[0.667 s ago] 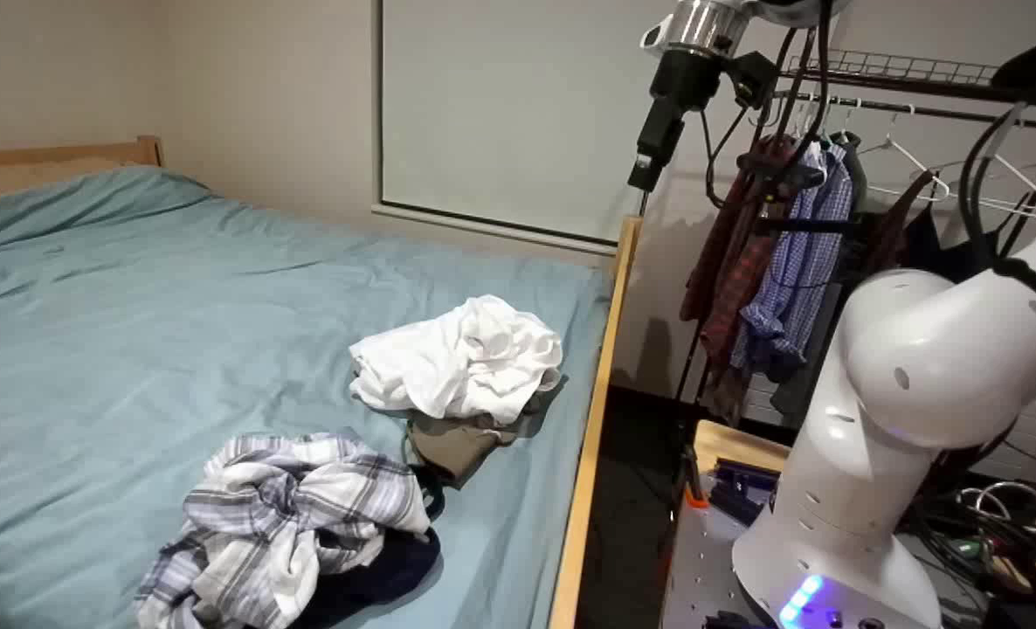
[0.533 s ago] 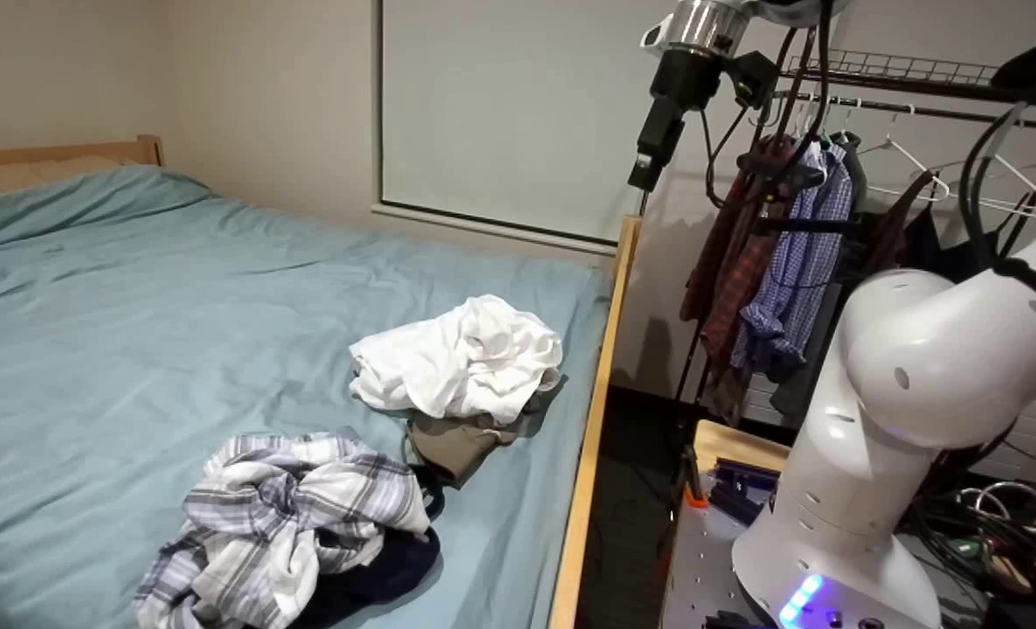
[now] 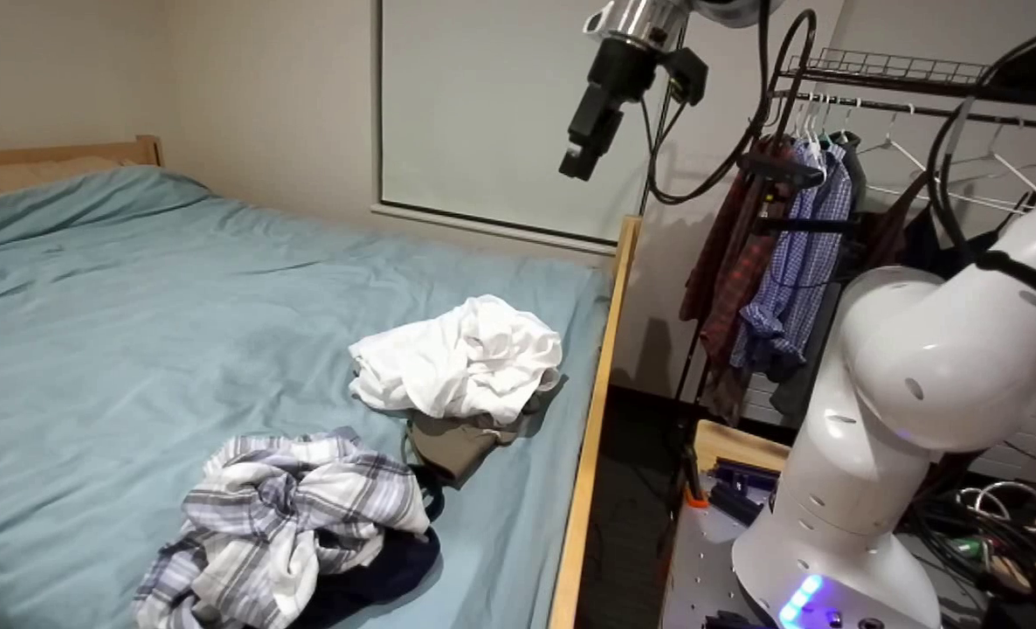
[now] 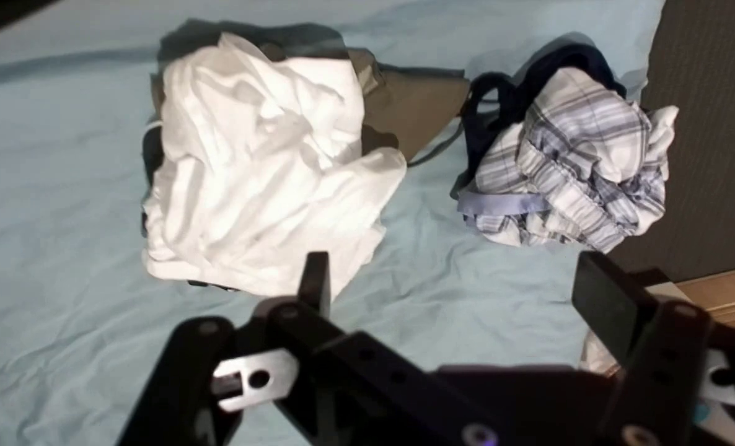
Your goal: Move the checkered shirt to the right
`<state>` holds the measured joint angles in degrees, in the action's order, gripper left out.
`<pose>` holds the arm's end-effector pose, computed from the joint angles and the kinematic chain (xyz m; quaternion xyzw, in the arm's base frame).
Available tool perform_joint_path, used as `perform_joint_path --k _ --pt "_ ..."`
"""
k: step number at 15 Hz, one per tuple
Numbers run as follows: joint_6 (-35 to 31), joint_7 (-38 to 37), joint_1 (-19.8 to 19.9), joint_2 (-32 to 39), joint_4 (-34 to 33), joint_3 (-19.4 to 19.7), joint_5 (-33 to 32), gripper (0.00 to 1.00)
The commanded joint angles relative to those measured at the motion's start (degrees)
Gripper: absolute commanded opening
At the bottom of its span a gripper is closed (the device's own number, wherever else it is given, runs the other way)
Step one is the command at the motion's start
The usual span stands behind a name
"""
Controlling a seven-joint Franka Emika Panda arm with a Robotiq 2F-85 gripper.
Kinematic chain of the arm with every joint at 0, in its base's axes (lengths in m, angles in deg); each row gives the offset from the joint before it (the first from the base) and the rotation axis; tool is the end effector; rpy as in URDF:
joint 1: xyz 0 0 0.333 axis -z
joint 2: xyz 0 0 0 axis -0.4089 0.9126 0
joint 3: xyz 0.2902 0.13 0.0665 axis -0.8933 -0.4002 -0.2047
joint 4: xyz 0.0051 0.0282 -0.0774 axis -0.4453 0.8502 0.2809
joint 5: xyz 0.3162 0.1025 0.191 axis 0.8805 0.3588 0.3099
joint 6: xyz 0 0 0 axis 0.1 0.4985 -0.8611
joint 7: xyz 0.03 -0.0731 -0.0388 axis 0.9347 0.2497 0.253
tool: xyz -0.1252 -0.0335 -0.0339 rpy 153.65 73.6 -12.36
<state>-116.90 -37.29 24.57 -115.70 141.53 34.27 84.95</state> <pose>0.3473 -0.1271 0.5494 -0.9891 -0.0167 -0.1185 0.0862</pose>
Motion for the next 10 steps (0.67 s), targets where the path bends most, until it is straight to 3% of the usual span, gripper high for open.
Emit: perform_joint_path --k 1,5,6,10 --pt "-2.19 0.11 -4.70 12.20 -6.74 -3.47 7.21 1.00" --pt "2.43 1.18 -6.61 23.81 -14.88 -8.80 6.19 1.00" --pt "-0.55 0.49 -5.30 18.51 -9.51 -9.30 6.97 1.00" --pt "0.53 0.35 -5.10 24.48 -13.96 -10.84 6.75 1.00"
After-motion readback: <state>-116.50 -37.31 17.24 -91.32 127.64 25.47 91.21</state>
